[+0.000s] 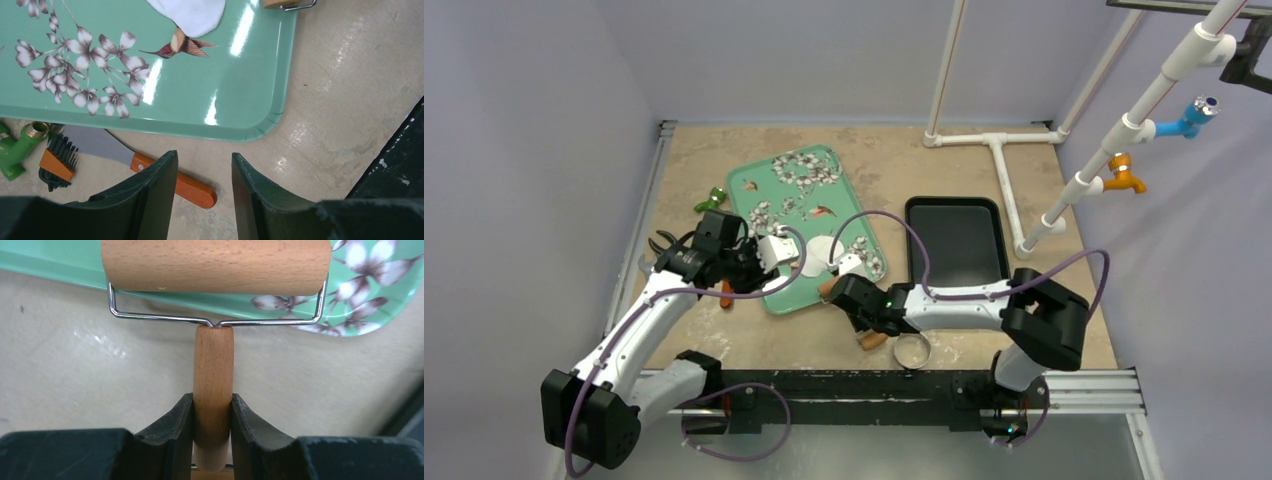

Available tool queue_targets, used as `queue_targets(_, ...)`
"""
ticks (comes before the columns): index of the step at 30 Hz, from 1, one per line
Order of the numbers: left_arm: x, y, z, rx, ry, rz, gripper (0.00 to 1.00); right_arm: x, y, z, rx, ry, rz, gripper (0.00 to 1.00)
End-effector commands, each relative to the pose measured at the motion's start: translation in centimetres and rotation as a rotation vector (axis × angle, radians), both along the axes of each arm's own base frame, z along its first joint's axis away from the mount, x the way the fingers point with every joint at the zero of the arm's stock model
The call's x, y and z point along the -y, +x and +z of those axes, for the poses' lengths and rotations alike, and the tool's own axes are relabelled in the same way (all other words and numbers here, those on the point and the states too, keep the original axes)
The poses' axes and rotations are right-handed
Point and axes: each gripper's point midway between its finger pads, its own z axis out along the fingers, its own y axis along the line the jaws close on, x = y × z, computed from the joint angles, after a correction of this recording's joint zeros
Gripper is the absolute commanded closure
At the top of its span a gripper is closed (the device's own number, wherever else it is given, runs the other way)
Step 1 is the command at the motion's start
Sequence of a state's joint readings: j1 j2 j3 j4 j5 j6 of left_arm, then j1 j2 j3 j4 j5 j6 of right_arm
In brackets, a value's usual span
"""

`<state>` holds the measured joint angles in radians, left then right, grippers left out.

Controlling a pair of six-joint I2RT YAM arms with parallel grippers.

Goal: Roll out the dumpling wrappers from the dough
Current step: Flatten out the dough on the work surface.

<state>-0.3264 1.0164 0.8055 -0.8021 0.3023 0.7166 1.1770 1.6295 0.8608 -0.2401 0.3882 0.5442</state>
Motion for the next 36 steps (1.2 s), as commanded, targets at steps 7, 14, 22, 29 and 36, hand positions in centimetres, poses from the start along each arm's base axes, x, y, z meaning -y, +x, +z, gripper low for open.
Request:
queue_targets(7,1.6,0.5,2.8,0.013,-0.150,0.004,0.52,0.7,2.4,10.3,0.222,-0.065,0.399,1.00)
queue_targets(14,6.3,0.0,10.7,0.007,-0.475,-0.077,0.34,-2.1,4.6,14.7,0.287,0.034,0.437,1.00)
queue_targets(22,8.0,-2.6,15.0,0.182,-0.413,-0.434,0.14,-4.6,6.0,17.5,-0.074,0.374,0.326,1.00)
queue_targets(29,9.3,-1.3,14.6,0.313,-0.278,-0.515,0.10,-4.2,6.8,17.0,-0.186,0.395,0.295,1.00)
queue_targets(36,10.7,0.3,13.0,0.442,-0.062,-0.671,0.00,-6.5,3.7,18.9,-0.350,0.558,0.465,1.00)
